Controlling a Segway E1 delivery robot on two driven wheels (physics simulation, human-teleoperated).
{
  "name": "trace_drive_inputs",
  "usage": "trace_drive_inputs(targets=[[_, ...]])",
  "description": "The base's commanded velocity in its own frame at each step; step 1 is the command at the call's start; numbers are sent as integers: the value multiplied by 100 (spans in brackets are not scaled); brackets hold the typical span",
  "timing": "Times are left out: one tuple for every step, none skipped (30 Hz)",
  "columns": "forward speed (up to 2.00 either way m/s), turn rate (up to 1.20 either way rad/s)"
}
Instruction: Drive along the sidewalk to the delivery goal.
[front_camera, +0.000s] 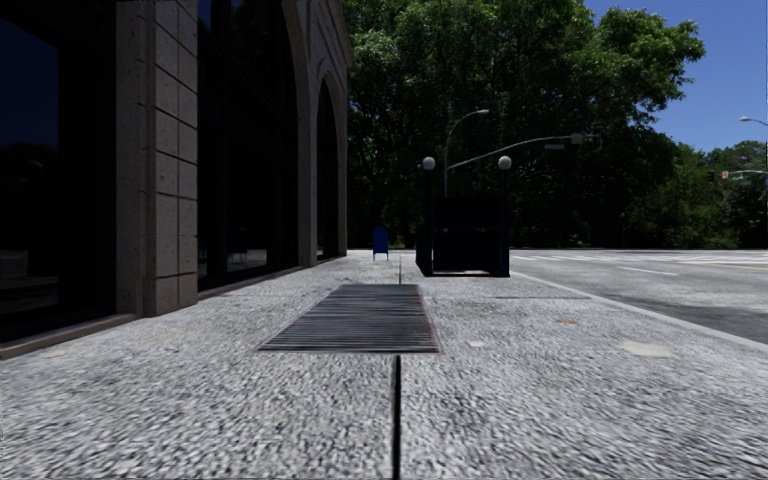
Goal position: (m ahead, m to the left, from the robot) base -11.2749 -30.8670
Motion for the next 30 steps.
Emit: trace_drive_inputs(targets=[[200, -28], [200, -29], [200, -29], [200, -29], [200, -29], [200, -29], [200, -29], [200, -29], [200, -29], [200, -29], [200, -27], [200, -27], [200, 0], [200, 0], [200, 0], [200, 0], [200, 0], [200, 0], [200, 0], [200, 0], [200, 0], [200, 0], [200, 0], [200, 0], [200, 0], [200, 0], [200, 0], [200, 0], [200, 0], [200, 0]])
